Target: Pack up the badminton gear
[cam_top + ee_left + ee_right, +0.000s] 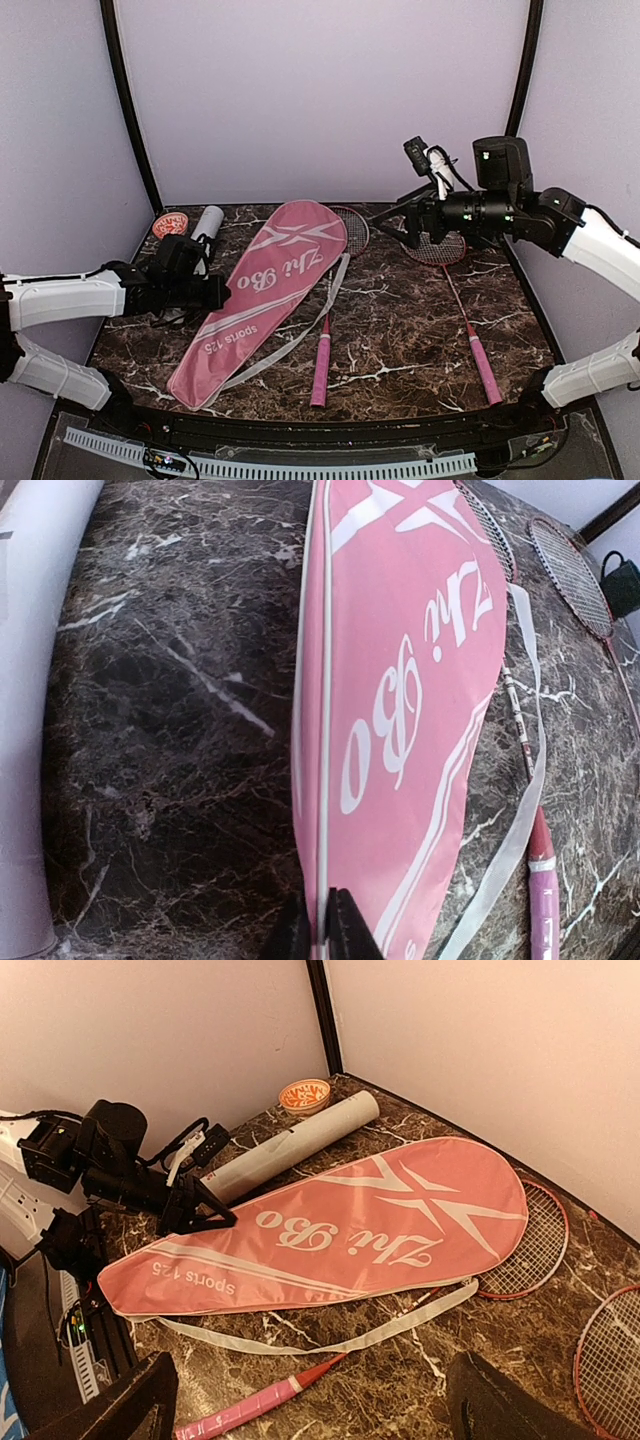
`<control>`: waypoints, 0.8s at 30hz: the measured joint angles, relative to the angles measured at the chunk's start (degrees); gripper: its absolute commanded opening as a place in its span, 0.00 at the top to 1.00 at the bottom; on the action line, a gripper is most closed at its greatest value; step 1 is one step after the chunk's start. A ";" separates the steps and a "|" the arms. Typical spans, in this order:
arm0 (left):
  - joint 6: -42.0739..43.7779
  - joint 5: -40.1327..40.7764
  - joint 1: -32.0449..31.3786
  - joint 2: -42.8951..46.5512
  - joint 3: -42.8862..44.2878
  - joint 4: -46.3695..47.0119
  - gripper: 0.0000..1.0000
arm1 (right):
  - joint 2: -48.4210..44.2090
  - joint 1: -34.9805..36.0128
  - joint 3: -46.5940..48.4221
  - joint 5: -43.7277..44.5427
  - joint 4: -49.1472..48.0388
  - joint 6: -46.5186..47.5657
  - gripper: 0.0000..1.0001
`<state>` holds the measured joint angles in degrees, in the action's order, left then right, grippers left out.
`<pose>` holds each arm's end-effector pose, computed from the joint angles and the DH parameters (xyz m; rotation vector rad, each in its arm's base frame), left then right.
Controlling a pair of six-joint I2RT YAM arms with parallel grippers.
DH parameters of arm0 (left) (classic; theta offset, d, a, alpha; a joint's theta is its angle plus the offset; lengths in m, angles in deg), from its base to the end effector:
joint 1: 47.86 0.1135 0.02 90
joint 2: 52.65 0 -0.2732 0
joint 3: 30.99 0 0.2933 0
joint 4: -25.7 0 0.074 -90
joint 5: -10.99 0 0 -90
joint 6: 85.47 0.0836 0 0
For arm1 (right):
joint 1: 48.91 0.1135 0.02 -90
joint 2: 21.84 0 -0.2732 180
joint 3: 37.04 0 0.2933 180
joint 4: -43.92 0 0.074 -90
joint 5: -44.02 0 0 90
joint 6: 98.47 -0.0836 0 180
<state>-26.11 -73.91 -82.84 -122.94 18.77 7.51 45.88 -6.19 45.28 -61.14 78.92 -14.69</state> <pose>0.2707 -0.1804 0.1695 0.0379 2.2946 -0.5108 0.2388 0.2503 0.3863 -0.7998 1.8365 0.8158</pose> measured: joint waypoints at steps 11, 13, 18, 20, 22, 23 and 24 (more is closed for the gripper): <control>5.73 2.67 -1.22 -4.13 4.83 -3.63 0.56 | 0.26 -1.20 -6.08 -0.33 -3.41 -3.76 0.11; 8.74 2.47 -2.86 -6.01 7.34 -4.15 0.57 | 0.63 -1.84 -8.02 -0.50 -4.35 -5.18 0.14; 16.33 -1.51 -7.52 -13.53 14.08 -5.44 0.63 | 2.62 -3.34 -13.16 -1.51 -6.91 -9.31 0.25; 18.67 -3.82 -9.03 -17.44 16.85 -6.25 0.65 | 3.58 -3.87 -14.97 -1.77 -8.04 -11.08 0.30; 20.20 -5.51 -10.05 -20.46 18.47 -6.58 0.67 | 4.44 -4.35 -16.37 -1.84 -8.81 -12.35 0.32; 20.65 -6.34 -10.25 -21.68 18.99 -6.71 0.68 | 4.90 -4.57 -16.94 -1.88 -9.18 -13.07 0.33; 21.29 -7.08 -10.75 -22.88 19.43 -7.02 0.69 | 5.44 -4.76 -17.44 -1.88 -9.70 -13.60 0.35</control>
<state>-4.82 -80.99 -93.59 -145.82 38.20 0.49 51.33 -10.96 27.84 -63.02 69.22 -28.28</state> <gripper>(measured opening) 0.336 0.684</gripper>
